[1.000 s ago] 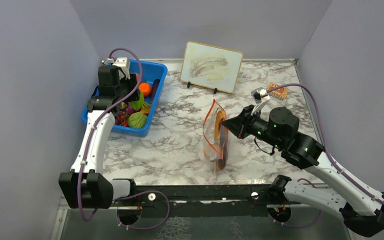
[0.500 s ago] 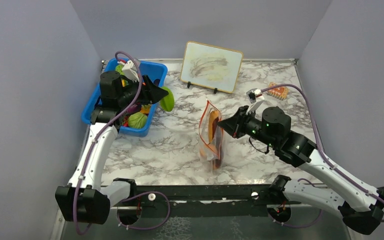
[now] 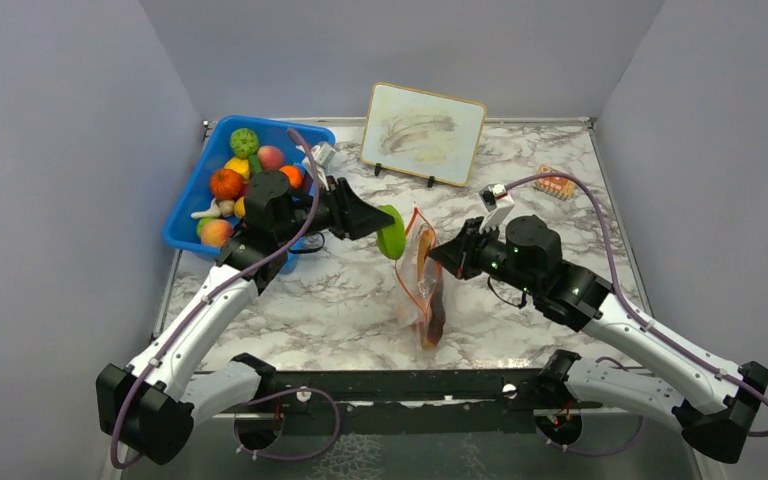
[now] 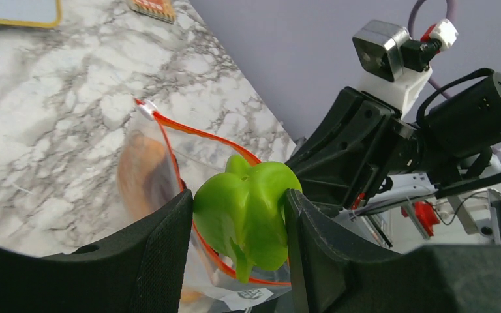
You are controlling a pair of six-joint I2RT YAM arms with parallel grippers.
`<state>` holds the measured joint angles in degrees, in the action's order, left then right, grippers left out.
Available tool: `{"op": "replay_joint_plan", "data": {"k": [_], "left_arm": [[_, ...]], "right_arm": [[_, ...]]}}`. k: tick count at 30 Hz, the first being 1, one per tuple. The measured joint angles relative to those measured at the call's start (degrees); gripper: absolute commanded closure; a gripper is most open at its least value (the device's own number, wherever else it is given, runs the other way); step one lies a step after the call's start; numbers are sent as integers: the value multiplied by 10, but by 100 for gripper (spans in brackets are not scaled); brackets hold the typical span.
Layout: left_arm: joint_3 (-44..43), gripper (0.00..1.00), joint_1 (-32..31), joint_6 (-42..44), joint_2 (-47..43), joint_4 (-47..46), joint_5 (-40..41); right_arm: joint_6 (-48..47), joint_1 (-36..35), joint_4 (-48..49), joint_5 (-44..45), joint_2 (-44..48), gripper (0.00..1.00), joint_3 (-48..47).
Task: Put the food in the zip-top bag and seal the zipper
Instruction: Place the fake fruit in the zipper food storage bag.
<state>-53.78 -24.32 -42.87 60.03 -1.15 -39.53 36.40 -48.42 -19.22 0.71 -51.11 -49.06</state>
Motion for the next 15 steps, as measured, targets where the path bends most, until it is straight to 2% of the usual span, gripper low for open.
{"op": "replay_joint_plan", "data": {"k": [7,15], "left_arm": [[40,80,-71,-30,9,-56,29],[54,80,-111,-43,50,-104,58]], "right_arm": [[0,0,9,0,-6,99,0],[0,0,11,0,-6,99,0]]}}
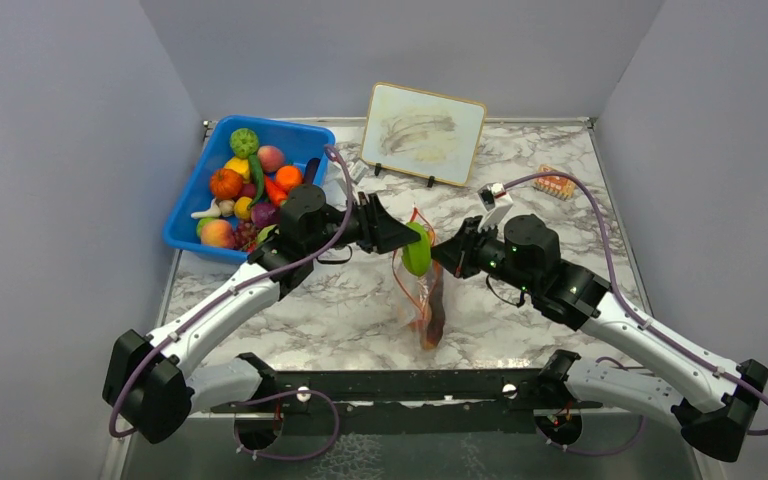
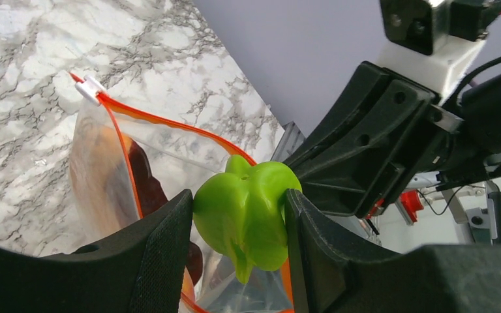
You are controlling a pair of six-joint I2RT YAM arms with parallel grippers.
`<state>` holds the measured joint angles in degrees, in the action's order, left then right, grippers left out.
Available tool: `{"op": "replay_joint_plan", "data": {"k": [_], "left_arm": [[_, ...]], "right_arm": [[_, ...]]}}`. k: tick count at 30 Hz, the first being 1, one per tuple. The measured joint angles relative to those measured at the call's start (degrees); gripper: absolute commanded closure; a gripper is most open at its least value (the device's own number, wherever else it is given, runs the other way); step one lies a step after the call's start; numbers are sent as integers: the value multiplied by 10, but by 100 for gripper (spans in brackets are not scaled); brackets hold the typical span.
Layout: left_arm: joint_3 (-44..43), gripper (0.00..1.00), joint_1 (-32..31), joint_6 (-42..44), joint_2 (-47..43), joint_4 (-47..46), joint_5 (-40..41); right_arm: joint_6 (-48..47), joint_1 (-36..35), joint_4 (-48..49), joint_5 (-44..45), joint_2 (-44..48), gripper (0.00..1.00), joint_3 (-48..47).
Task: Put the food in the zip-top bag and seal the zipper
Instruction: Place the fake fruit in the zipper food storage bag.
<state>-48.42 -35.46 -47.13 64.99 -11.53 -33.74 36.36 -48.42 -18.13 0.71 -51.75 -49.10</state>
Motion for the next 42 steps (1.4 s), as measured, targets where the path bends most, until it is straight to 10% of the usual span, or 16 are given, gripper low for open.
{"op": "replay_joint_plan", "data": {"k": [12,24,42], "left_arm": [[0,79,-11,57,20,59,54],[-48,28,-25,114,61,134,75],[-85,33,-28,150,51,175,101]], "right_arm": [[-3,1,-3,2,0,99,0],[-6,1,-1,-1,-10,99,-12],[-7,1,-1,-2,-12,99,-12]]}}
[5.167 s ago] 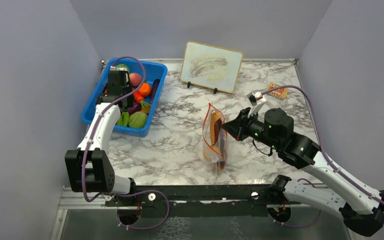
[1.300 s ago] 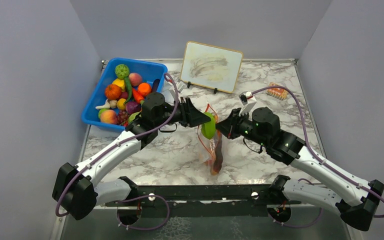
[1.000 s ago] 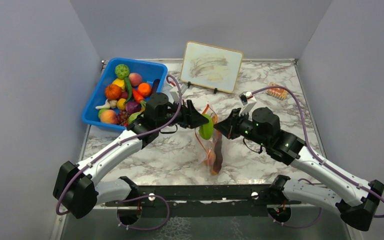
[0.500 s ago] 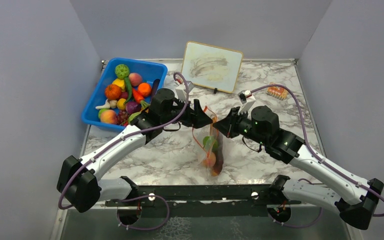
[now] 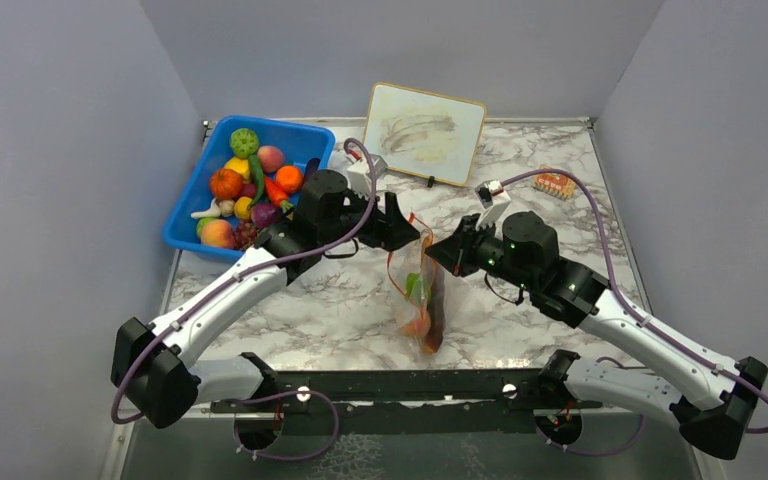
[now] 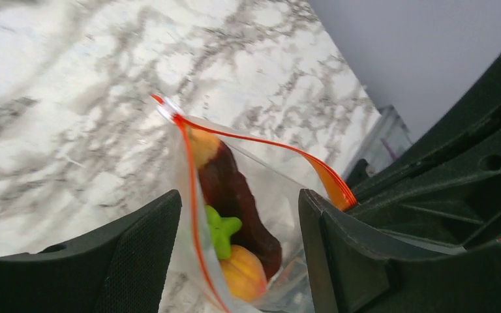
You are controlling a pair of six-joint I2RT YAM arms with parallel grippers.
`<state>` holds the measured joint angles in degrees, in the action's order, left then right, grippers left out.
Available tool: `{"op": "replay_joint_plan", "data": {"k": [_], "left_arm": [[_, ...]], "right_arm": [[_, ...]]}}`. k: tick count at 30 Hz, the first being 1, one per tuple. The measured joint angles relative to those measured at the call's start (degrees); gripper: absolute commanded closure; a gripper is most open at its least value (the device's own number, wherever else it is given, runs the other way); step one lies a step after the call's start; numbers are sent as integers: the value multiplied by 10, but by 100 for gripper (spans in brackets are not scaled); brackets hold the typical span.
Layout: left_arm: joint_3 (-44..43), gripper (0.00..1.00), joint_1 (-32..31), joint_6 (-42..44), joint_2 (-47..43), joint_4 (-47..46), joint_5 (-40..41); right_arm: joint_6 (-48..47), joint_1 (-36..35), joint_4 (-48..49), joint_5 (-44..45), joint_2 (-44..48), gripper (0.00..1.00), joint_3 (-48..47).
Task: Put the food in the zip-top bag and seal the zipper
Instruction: Place the fake fruit in the zipper food storage bag.
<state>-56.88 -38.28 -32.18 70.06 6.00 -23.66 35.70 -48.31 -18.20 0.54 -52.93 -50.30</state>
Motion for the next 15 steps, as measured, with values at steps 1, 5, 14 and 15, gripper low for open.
{"op": "replay_joint_plan", "data": {"k": [1,5,14,15], "left_arm": [[-12,33,0,12,-1,17,15],[-79,33,-1,75,-10,82,106],[-131,24,0,200,-41,165,398],[-130,21,0,212,-38,173,433]], "right_arm": [[0,0,0,0,1,99,0],[0,0,0,0,7,99,0],[-5,0,0,0,17,99,0],[-6,0,0,-1,17,99,0]]}}
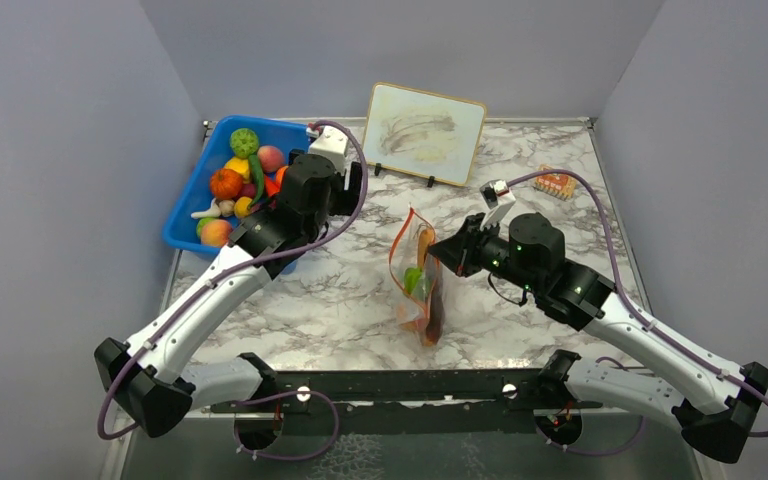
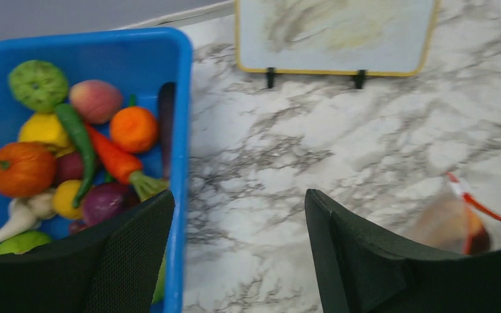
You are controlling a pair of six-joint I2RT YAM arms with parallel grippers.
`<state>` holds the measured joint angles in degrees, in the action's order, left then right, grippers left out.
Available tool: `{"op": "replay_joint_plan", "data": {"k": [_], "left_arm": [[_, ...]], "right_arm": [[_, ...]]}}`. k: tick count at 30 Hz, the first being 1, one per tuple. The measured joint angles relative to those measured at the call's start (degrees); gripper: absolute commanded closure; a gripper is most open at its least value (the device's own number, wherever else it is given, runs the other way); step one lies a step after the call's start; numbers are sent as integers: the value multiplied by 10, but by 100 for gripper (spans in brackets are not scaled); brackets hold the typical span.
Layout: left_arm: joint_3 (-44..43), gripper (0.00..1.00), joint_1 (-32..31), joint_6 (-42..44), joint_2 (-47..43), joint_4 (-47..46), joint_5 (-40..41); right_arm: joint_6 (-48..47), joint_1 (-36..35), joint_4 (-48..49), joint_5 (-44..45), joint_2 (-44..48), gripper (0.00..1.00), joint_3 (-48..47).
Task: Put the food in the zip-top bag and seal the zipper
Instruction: Place the fake fruit in the zipper food storage bag, then pick up the fake fruit from the bin.
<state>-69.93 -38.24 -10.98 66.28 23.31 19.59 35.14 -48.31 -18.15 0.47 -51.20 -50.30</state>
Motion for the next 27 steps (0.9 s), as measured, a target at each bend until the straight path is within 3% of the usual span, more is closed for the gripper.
{"op": "replay_joint_plan", "data": {"k": [6,9,15,18,27], "left_arm": [[0,15,31,56,45,29,137],[1,13,87,65,74,40,167],[7,10,207,66,122,50,184],[7,4,236,67,147,55,184],[16,3,323,65,222,79,179]], "right_arm": [[-9,0,1,-16,0,99,0],[-13,0,0,-20,0,99,0],[-21,0,-6,-20,0,99,-1],[-25,0,-14,-20,0,99,-7],[-28,0,-17,-21,-2,99,-12]]}}
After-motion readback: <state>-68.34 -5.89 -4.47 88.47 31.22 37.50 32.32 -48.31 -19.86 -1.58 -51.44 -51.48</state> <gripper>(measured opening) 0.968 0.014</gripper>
